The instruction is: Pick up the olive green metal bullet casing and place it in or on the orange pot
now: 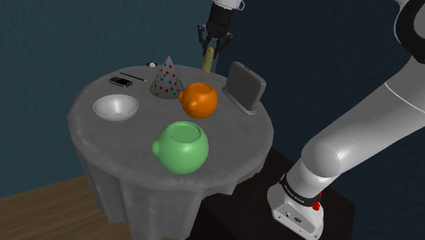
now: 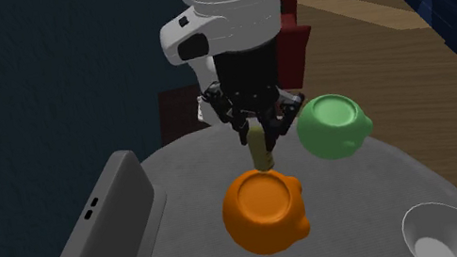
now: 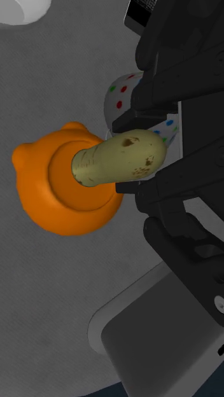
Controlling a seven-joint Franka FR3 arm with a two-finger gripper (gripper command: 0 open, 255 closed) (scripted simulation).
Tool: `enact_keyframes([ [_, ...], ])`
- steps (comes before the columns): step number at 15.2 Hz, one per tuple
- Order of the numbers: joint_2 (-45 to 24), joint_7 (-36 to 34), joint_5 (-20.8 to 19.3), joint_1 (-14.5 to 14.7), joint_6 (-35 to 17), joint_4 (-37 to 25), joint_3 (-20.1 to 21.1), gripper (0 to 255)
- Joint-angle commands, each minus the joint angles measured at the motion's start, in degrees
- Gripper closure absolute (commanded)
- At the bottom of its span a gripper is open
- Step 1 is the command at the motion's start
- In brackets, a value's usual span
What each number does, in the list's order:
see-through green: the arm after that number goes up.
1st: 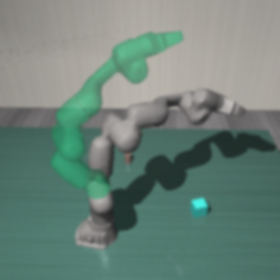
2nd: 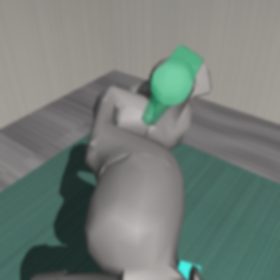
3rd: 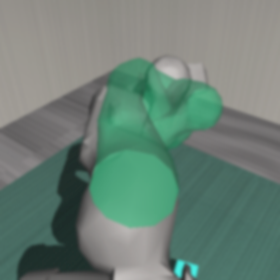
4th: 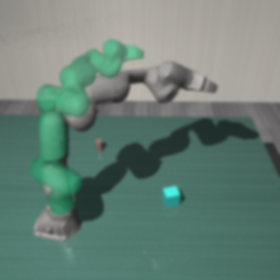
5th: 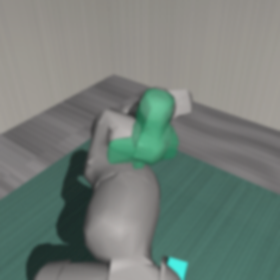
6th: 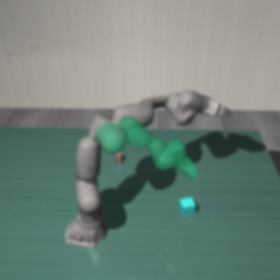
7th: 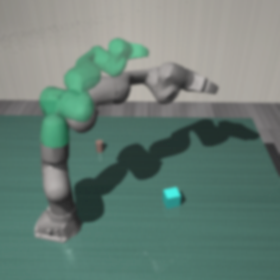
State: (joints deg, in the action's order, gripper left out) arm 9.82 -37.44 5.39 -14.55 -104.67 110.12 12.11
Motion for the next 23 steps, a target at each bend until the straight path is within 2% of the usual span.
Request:
enact_keyframes([
  [1,0.0,0.0,0.0,0.0,-1.4,1.4,0.1,255],
  [14,-1.0,0.5,0.2,0.2,-11.2,10.1,0.4,255],
  [22,-1.0,0.5,0.2,0.2,-11.2,10.1,0.4,255],
  [23,-1.0,0.5,0.2,0.2,-11.2,10.1,0.4,0],
])
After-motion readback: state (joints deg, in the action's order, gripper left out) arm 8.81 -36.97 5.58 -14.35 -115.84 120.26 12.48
